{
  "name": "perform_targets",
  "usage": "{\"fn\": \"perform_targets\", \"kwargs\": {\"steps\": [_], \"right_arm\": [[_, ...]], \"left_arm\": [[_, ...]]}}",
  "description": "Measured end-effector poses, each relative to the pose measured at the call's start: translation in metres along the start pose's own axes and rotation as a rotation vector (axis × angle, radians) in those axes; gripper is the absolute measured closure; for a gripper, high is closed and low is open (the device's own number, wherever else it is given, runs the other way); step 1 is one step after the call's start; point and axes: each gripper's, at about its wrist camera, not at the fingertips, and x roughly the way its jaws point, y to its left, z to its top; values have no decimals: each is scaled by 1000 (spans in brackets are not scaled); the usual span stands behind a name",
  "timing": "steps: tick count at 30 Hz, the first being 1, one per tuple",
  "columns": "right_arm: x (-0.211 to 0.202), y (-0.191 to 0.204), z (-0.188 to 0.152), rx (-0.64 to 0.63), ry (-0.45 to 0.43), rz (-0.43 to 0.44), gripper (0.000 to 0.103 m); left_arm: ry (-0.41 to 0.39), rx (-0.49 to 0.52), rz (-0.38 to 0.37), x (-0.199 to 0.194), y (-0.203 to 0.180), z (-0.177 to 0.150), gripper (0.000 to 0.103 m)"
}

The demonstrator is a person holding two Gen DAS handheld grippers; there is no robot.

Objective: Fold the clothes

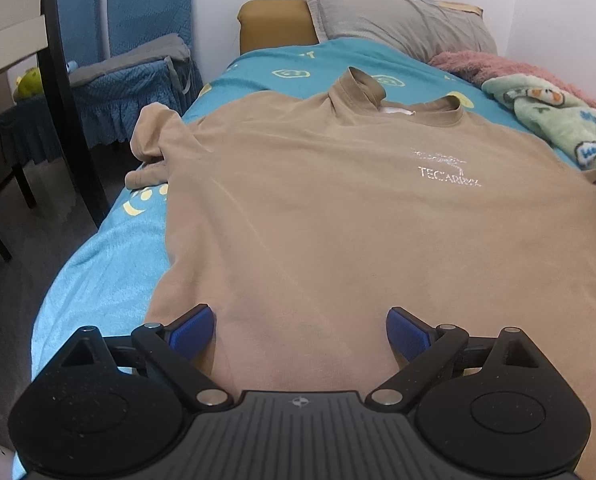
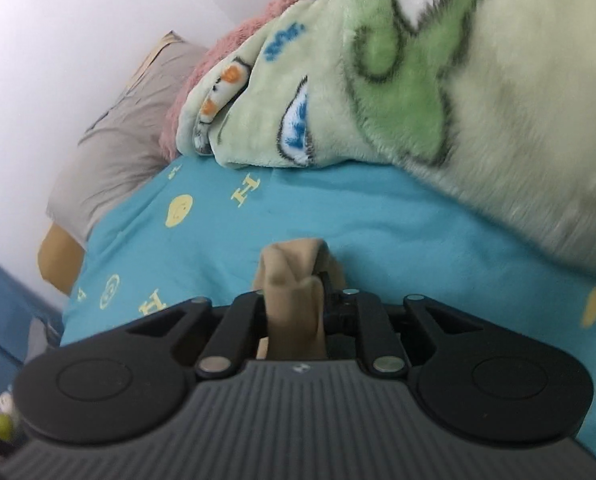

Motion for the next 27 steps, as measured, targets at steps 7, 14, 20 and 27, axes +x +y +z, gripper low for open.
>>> {"fn": "perform_targets", "kwargs": {"steps": [7, 14, 20, 27], "right_arm": [[-49, 3, 12, -40, -4, 79, 0], [-46, -16, -22, 152, 251, 98, 0], [-24, -19, -48, 98, 117, 133, 0], [21, 11, -50, -49, 16, 192, 11]], "left_arm": [[-5, -2, 9, 1, 0, 1, 7], [10, -62, -10, -4, 7, 3, 7], [2, -89, -18, -9, 11, 3, 7], [-12, -112, -10, -2, 10, 5, 7]]}}
